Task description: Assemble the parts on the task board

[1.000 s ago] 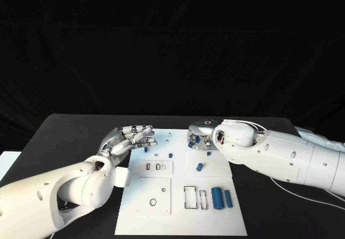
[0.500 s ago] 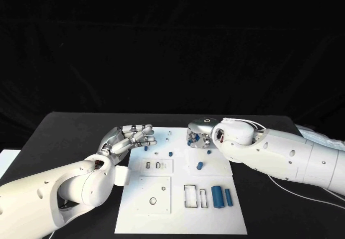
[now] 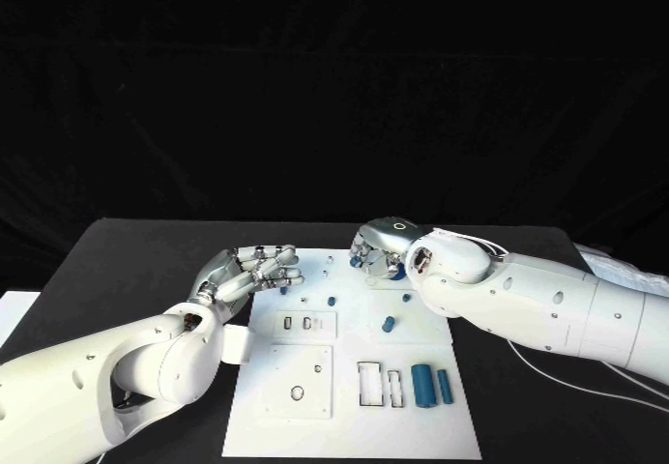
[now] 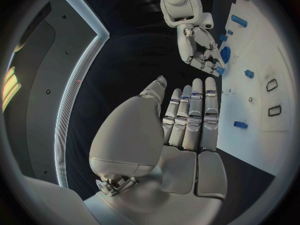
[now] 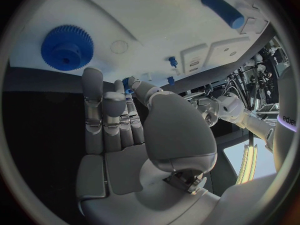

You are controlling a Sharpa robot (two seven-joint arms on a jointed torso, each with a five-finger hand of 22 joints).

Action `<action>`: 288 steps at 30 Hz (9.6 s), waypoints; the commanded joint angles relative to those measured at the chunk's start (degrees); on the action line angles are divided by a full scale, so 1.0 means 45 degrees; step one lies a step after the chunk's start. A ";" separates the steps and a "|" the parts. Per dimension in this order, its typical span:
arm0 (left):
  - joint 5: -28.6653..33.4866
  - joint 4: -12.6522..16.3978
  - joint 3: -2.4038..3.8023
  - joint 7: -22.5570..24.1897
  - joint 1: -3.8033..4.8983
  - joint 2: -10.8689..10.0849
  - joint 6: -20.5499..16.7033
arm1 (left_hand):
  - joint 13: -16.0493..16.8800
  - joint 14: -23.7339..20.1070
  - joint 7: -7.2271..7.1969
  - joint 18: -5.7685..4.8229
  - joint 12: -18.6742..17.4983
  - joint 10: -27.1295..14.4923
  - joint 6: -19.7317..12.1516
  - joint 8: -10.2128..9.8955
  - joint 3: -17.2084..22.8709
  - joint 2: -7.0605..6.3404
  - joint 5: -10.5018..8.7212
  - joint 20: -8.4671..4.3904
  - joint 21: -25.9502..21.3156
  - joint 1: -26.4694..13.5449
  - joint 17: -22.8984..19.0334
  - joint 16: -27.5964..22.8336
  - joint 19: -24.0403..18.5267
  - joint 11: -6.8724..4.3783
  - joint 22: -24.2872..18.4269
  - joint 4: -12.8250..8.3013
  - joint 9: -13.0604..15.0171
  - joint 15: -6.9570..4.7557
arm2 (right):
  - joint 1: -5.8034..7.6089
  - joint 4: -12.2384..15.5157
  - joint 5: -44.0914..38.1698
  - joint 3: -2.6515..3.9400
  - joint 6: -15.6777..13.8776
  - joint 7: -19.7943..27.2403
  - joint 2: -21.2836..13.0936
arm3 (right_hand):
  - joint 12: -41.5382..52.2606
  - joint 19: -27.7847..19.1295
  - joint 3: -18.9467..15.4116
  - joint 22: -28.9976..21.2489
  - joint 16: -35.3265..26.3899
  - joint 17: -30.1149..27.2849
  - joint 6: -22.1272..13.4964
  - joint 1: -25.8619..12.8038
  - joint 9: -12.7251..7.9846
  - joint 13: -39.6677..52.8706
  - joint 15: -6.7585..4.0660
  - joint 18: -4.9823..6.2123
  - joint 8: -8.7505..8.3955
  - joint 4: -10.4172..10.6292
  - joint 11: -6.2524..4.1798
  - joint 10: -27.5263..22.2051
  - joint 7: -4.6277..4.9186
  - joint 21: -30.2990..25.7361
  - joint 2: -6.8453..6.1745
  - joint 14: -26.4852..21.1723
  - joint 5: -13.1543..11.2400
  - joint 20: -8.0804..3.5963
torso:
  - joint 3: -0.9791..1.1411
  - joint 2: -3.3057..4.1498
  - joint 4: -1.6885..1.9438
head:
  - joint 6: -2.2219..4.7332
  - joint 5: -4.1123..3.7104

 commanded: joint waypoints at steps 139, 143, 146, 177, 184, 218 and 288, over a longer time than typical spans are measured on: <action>0.0061 0.0171 0.0010 -0.0201 0.0114 -0.0164 0.0419 | -0.0003 0.0108 0.0086 0.0143 -0.0128 -0.0042 -0.0002 -0.0167 0.0058 0.0178 -0.0174 -0.0033 -0.0183 0.0115 0.0086 -0.0156 0.0178 0.0078 -0.0023 -0.0276 -0.0014 0.0062 | 0.0111 0.1145 0.0653 0.0428 -0.1113 -0.1416 -0.0902 | 0.0395 -0.1245 -0.1231 -0.0301 0.0389 -0.0065 -0.1664 -0.0033 0.0054 0.0122 0.0343 0.0132 -0.0100 0.0607 0.0524 -0.1743 0.0458 0.0289 -0.1161 -0.0257 0.0103 0.0425 | -0.0140 0.0224 0.0209 | -0.0152 -0.0257; 0.0072 0.0149 0.0009 -0.0199 0.0114 -0.0172 0.0435 | -0.0003 0.0108 0.0086 0.0143 -0.0128 -0.0042 -0.0002 -0.0167 0.0058 0.0178 -0.0174 -0.0033 -0.0183 0.0115 0.0086 -0.0156 0.0178 0.0078 -0.0023 -0.0276 -0.0014 0.0062 | 0.0247 0.1957 0.1684 0.0518 -0.0433 -0.1746 -0.1993 | 0.1247 -0.0314 -0.1351 0.1732 0.2057 0.1853 -0.1443 -0.0172 0.0075 0.0502 0.0072 -0.0178 -0.0091 0.0829 0.0184 0.0113 0.0364 0.1713 -0.1309 0.0326 0.0120 0.0279 | -0.0136 0.0151 0.0124 | -0.0160 -0.0291; 0.0077 0.0129 0.0008 -0.0207 0.0113 -0.0175 0.0456 | -0.0003 0.0108 0.0086 0.0143 -0.0128 -0.0042 -0.0002 -0.0167 0.0058 0.0178 -0.0174 -0.0033 -0.0183 0.0115 0.0086 -0.0156 0.0178 0.0078 -0.0023 -0.0276 -0.0014 0.0062 | 0.0310 0.2342 0.2363 0.0546 0.0234 -0.2053 -0.2647 | 0.2255 0.0673 -0.1921 0.4029 0.3471 0.3538 -0.1473 -0.0364 0.0051 0.1188 -0.0239 -0.0544 -0.0137 0.0989 -0.0180 0.1706 0.0117 0.3290 -0.1820 0.0670 0.0851 0.0018 | -0.0121 0.0105 0.0040 | -0.0189 -0.0292; 0.0084 0.0035 0.0006 -0.0239 0.0108 -0.0096 0.0565 | -0.0006 0.0112 0.0086 0.0142 -0.0130 -0.0059 -0.0009 -0.0183 0.0069 0.0189 -0.0181 -0.0033 -0.0199 0.0127 0.0095 -0.0172 0.0187 0.0080 -0.0024 -0.0301 -0.0014 0.0064 | -0.0107 0.0790 0.2344 0.0428 0.1670 -0.2562 -0.1815 | 1.3233 0.1452 -0.5126 0.7904 0.6835 0.7931 -0.1884 0.1175 0.0080 1.3556 -0.0137 -0.1106 -0.0057 0.3457 -0.0106 0.1397 0.0166 0.6040 -0.1312 0.1035 0.1770 0.0081 | -0.0071 0.0057 -0.0080 | -0.0361 -0.0183; 0.0084 0.0026 0.0006 -0.0255 0.0108 -0.0090 0.0576 | -0.0006 0.0112 0.0086 0.0142 -0.0130 -0.0059 -0.0009 -0.0183 0.0069 0.0189 -0.0181 -0.0033 -0.0199 0.0127 0.0095 -0.0172 0.0187 0.0080 -0.0024 -0.0301 -0.0014 0.0064 | -0.0155 0.0608 0.2355 0.0418 0.1530 -0.2533 -0.1617 | 1.3501 0.1470 -0.4988 0.8011 0.6883 0.8002 -0.1734 0.1257 0.0099 1.3888 -0.0145 -0.1121 -0.0025 0.3482 -0.0119 0.1467 0.0155 0.6111 -0.1000 0.1043 0.1891 0.0078 | -0.0069 0.0055 -0.0075 | -0.0365 -0.0184; 0.0084 0.0026 0.0006 -0.0371 0.0108 -0.0099 0.0669 | -0.0008 0.0115 0.0089 0.0141 -0.0131 -0.0077 -0.0015 -0.0201 0.0074 0.0195 -0.0188 -0.0034 -0.0220 0.0133 0.0105 -0.0192 0.0197 0.0083 -0.0025 -0.0330 -0.0014 0.0065 | -0.0324 0.0528 0.1061 0.0410 0.1253 -0.2872 -0.1260 | 1.4765 0.1681 -0.4081 0.8681 0.7209 0.8542 -0.0589 0.2187 0.0239 1.5316 -0.0348 -0.1230 0.0262 0.2686 -0.0374 0.1995 -0.0132 0.6492 -0.0099 0.1138 0.0915 -0.0069 | -0.0066 0.0041 -0.0074 | -0.0478 -0.0137; 0.0084 -0.0033 0.0008 -0.0405 0.0110 -0.0027 0.0679 | -0.0010 0.0137 0.0084 0.0142 -0.0125 -0.0107 -0.0008 -0.0237 0.0134 0.0247 -0.0191 -0.0043 -0.0274 0.0206 0.0138 -0.0245 0.0234 0.0081 -0.0024 -0.0439 -0.0009 0.0059 | -0.0521 0.0253 0.0823 -0.0036 -0.0704 -0.3017 0.1468 | 1.2600 0.1609 -0.3341 0.8795 0.7226 0.8625 -0.2559 0.0044 -0.0034 1.4090 0.0075 -0.1245 -0.0157 0.3060 0.0109 0.0905 0.0379 0.6540 -0.1155 0.1130 0.1046 0.0298 | -0.0063 0.0066 -0.0034 | -0.0505 0.0034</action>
